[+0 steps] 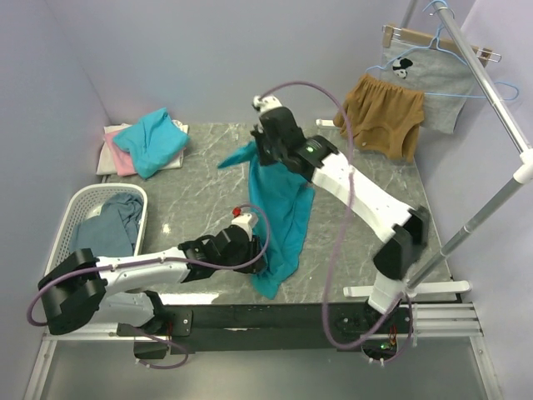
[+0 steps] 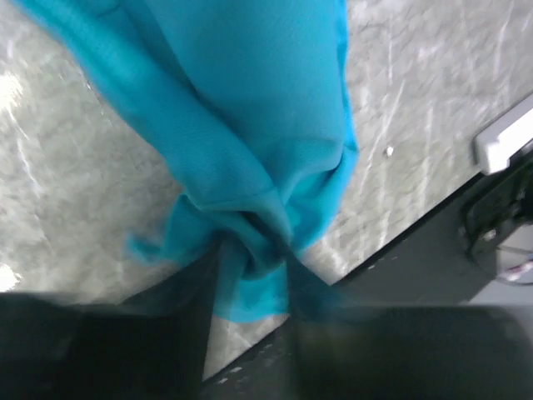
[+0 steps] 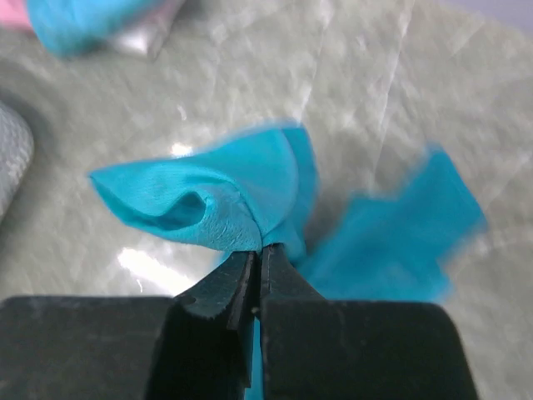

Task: Fold and stack the t-shirts
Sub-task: Flatten out the tshirt

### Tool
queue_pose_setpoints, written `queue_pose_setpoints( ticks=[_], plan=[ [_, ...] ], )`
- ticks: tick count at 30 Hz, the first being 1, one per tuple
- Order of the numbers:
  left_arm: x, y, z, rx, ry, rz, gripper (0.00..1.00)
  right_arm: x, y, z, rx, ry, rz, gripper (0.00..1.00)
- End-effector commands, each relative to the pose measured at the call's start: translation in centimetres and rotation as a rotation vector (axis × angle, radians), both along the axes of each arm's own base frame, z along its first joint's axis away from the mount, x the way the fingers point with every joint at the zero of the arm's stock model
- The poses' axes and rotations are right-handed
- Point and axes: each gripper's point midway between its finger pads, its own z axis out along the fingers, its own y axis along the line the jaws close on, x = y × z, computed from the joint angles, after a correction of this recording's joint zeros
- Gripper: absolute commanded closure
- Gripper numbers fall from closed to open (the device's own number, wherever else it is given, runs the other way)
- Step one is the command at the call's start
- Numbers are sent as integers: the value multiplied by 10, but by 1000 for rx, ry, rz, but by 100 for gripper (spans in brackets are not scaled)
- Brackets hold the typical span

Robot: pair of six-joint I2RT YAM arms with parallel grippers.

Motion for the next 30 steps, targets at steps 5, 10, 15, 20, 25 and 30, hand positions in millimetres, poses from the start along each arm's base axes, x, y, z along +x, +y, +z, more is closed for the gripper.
queue_pose_setpoints(
  ticks=[5, 10, 15, 20, 25, 30],
  plan=[
    [33, 9, 69, -153, -191, 201, 6, -72, -144, -8, -13, -93, -396, 100],
    [70, 75, 117, -112, -411, 478, 1, -109, -183, -69, 10, -19, -496, 67],
    [101, 99, 137, -33, -467, 567, 1, -122, -211, -108, -33, 33, -661, 15],
    [131, 95, 126, -6, -439, 578, 1, -126, -183, -101, 98, 49, -579, 11],
    [154, 94, 112, 22, -403, 583, 1, -122, -135, -126, 95, 172, -426, 12],
    [173, 87, 106, 38, -386, 561, 1, -115, -92, -147, 18, 216, -342, 11]
  ],
)
